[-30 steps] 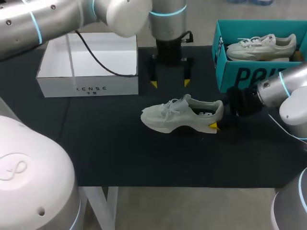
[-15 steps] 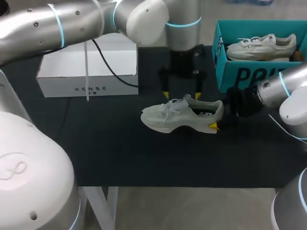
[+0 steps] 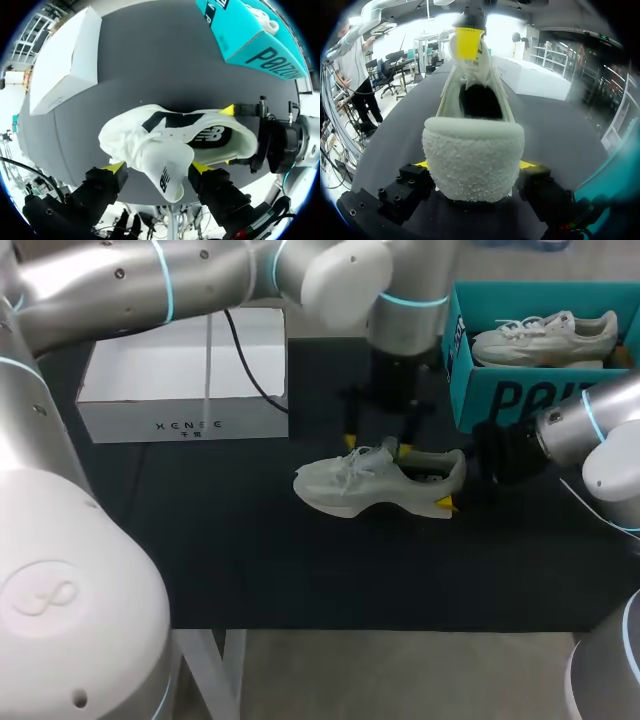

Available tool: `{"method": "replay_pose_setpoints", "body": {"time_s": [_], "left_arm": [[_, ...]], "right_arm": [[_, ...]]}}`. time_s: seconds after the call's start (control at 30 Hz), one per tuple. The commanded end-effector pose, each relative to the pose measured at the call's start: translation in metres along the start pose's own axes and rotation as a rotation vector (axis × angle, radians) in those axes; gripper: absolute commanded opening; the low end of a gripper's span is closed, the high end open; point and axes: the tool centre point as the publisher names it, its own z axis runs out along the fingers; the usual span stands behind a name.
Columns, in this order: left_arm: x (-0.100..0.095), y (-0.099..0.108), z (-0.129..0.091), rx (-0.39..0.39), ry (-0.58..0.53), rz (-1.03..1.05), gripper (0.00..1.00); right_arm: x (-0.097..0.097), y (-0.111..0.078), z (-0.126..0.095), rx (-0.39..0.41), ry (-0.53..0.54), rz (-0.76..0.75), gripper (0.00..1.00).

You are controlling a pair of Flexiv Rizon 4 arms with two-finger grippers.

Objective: Take the shoe out of the shoebox, open the shoe tongue, remove and reinsert the insole, then place the shoe into the shoebox

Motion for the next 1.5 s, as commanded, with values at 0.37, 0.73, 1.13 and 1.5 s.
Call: {"method": "replay_pose_setpoints", "body": {"time_s": [0.37,0.73,1.13,1.5], "left_arm": [[-0.032,0.004,-0.011,0.057,0.026,-0.061,0.0],[-0.085,0.006,-0.011,0.087,0.143,-0.186,0.0],[-0.092,0.017,0.022,0.172,0.195,-0.174,0.36],[-0.111,0.033,0.044,0.113,0.207,-0.264,1.0]], "right_arm": [[-0.001,0.0,0.001,0.001,-0.003,0.0,0.0],[-0.001,0.0,0.001,0.001,-0.003,0.0,0.0],[-0.001,0.0,0.001,0.001,-0.003,0.0,0.0],[-0.001,0.0,0.001,0.001,-0.003,0.0,0.0]]}}
